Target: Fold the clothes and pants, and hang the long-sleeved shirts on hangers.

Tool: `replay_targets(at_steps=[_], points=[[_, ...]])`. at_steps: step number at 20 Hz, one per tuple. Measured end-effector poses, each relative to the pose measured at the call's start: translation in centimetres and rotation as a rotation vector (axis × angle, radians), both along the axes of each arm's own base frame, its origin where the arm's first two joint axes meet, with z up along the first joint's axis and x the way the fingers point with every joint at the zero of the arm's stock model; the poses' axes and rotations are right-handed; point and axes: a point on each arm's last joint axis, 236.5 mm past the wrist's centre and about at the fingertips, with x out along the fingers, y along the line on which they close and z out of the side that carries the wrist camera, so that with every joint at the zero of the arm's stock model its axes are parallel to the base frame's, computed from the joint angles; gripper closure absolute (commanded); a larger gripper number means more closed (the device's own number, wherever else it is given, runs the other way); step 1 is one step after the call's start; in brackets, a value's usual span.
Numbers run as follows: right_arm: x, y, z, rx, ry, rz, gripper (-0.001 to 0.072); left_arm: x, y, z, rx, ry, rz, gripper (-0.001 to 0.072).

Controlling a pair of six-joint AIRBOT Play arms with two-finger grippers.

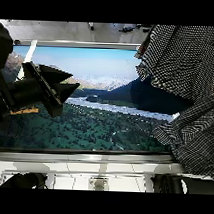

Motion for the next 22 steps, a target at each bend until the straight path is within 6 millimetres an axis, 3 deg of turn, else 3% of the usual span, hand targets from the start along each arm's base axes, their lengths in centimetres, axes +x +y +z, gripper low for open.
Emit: replay_targets(at_steps=[4,10,13,14,18,22], points=[[-0.3,4.7,0.1,-0.101,-0.007,0.063,0.0112,0.0,0.0,0.0,0.000,0.000,0.000,0.0347],[-0.1,12.6,-2.1,-0.382,0.044,0.096,0.0116,0.0,0.0,0.0,0.000,0.000,0.000,0.0347],[0.7,16.3,-3.5,-0.658,0.036,0.008,0.0276,0.3,-0.1,-0.3,0.007,0.005,0.002,0.0347],[0.9,17.3,-3.9,-0.736,0.031,-0.025,0.0276,0.5,-0.1,-0.6,0.014,0.009,0.005,0.0347],[1.5,19.9,-5.3,-0.955,0.009,-0.128,0.0276,2.3,-0.1,-2.6,0.078,0.024,0.030,0.0347],[1.7,21.0,-6.1,-1.032,0.004,-0.149,0.0276,4.4,-0.1,-5.2,0.153,0.050,0.054,0.0346]])
